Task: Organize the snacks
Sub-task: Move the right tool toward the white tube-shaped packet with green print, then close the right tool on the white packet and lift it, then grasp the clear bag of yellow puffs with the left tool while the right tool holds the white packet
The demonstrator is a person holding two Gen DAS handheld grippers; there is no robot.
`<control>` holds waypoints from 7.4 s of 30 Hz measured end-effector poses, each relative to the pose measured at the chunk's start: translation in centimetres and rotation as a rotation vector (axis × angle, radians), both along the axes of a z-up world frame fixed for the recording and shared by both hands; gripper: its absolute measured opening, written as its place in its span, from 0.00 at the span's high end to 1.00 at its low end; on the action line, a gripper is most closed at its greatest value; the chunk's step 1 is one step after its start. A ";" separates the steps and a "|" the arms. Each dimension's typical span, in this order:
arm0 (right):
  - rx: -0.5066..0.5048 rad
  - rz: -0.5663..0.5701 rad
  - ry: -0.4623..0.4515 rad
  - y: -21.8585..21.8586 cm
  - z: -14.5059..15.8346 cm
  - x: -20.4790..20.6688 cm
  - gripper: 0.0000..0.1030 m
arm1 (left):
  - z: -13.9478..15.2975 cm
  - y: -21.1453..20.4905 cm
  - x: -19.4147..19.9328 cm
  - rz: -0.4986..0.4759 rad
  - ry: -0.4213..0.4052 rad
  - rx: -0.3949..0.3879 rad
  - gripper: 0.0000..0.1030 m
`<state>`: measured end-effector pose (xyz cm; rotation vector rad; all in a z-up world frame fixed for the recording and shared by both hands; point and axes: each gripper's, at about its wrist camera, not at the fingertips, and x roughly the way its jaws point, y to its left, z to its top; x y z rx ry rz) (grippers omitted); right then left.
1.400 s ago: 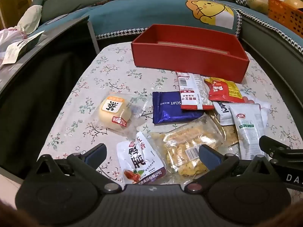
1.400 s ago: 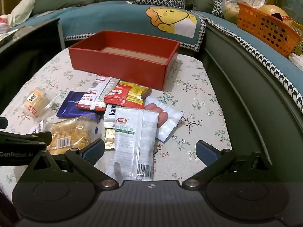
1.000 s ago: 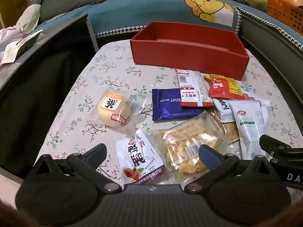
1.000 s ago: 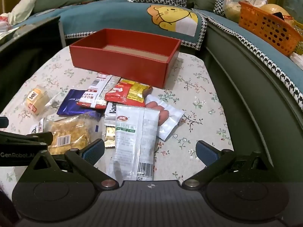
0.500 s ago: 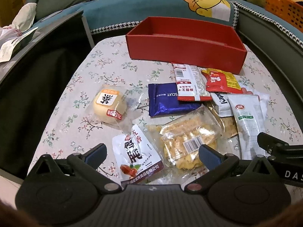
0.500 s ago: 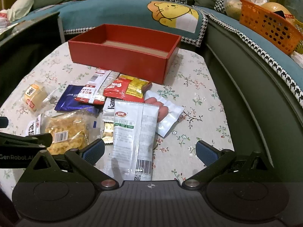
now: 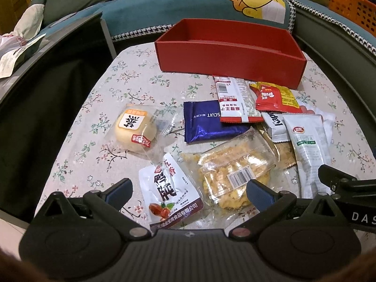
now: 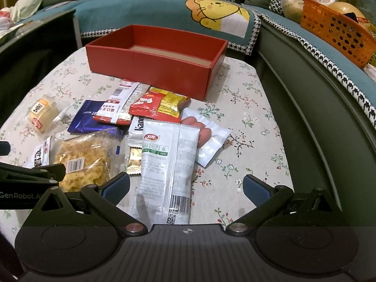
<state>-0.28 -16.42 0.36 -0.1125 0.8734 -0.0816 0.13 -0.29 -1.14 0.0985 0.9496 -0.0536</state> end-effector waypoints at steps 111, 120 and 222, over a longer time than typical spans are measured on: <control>0.104 0.065 0.171 -0.7 -3.6 4.5 0.03 | -4.6 -0.6 6.0 0.063 0.202 -0.074 0.00; 0.039 0.134 0.225 0.6 -5.1 4.2 0.00 | -4.6 -0.6 5.4 0.075 0.152 -0.081 0.00; 0.133 0.147 0.080 -2.9 0.8 0.1 0.53 | -0.1 -2.3 4.7 -0.025 0.149 -0.174 0.16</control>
